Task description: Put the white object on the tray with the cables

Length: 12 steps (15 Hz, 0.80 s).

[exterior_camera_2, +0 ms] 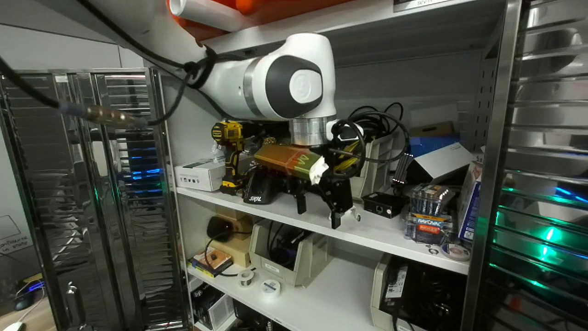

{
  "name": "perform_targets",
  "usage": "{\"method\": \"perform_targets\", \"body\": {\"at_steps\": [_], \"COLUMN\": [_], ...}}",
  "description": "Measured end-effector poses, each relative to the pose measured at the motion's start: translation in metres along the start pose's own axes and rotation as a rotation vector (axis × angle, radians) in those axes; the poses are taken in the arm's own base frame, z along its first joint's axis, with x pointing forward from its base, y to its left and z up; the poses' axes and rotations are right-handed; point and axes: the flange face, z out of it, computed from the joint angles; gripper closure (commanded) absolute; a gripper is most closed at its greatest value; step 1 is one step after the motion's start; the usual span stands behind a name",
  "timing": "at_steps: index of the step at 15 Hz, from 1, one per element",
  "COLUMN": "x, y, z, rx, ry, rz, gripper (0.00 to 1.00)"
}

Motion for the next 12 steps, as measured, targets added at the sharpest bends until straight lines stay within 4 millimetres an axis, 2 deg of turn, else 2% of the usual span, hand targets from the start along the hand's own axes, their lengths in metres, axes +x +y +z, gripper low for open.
{"method": "perform_targets", "body": {"at_steps": [4, 7, 8, 9, 11, 12], "x": [0.039, 0.059, 0.065, 0.069, 0.076, 0.078], "y": [-0.004, -0.01, -0.012, -0.013, -0.014, -0.015], "z": [0.013, 0.022, 0.024, 0.025, 0.027, 0.027], "rx": [-0.001, 0.0, 0.0, 0.001, 0.0, 0.0], "ry": [0.023, 0.035, 0.038, 0.041, 0.039, 0.034], "rz": [0.061, 0.08, 0.083, 0.087, 0.095, 0.095], "gripper": [0.0, 0.0, 0.03, 0.26, 0.3, 0.37]}}
